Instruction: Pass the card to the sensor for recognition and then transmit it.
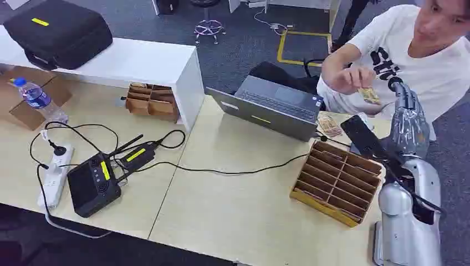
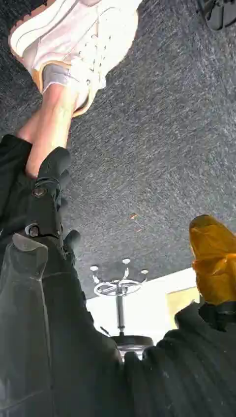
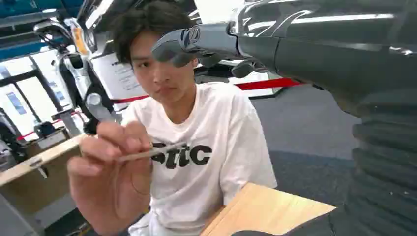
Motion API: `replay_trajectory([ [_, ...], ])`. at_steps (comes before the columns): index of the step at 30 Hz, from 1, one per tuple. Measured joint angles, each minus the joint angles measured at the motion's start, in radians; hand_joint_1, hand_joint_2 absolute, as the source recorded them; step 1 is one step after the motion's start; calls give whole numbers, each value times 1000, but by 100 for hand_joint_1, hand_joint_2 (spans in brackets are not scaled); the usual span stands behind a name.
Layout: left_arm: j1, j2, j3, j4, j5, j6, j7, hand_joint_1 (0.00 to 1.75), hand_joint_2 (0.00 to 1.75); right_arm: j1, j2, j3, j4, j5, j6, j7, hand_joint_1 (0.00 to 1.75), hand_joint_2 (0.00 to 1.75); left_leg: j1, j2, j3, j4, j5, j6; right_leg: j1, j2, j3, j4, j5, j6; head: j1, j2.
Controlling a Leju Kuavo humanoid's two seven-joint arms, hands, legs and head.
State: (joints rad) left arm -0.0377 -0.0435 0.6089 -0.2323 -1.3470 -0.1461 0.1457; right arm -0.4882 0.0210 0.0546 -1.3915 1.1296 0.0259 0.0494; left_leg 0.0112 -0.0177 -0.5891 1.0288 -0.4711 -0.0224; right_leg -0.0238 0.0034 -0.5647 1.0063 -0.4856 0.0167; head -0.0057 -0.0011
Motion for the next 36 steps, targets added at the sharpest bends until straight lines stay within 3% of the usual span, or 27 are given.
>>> replay_trajectory([
  [12,-1,0,-11,0,-13,0,0,0,175,-36,21,-26,89,56,-12,9,5,175,0,0,0,0,0,0,0,0,0,0,0,0,0,0],
  [13,-1,0,-12,0,-13,0,0,0,175,-38,24,-27,94,57,-12,8,155,175,0,0,0,0,0,0,0,0,0,0,0,0,0,0],
  [14,-1,0,-12,0,-13,0,0,0,175,-39,26,-31,98,57,-12,7,175,175,0,0,0,0,0,0,0,0,0,0,0,0,0,0],
  [33,-1,-1,-12,0,-36,1,0,0,175,-39,61,-69,90,43,-37,-117,175,175,0,0,0,0,0,0,0,0,0,0,0,0,0,0],
  [36,0,-2,-11,0,-31,5,0,0,175,-7,64,-65,48,1,-59,-163,175,175,0,-1,0,0,0,0,0,-1,0,0,0,0,0,0],
])
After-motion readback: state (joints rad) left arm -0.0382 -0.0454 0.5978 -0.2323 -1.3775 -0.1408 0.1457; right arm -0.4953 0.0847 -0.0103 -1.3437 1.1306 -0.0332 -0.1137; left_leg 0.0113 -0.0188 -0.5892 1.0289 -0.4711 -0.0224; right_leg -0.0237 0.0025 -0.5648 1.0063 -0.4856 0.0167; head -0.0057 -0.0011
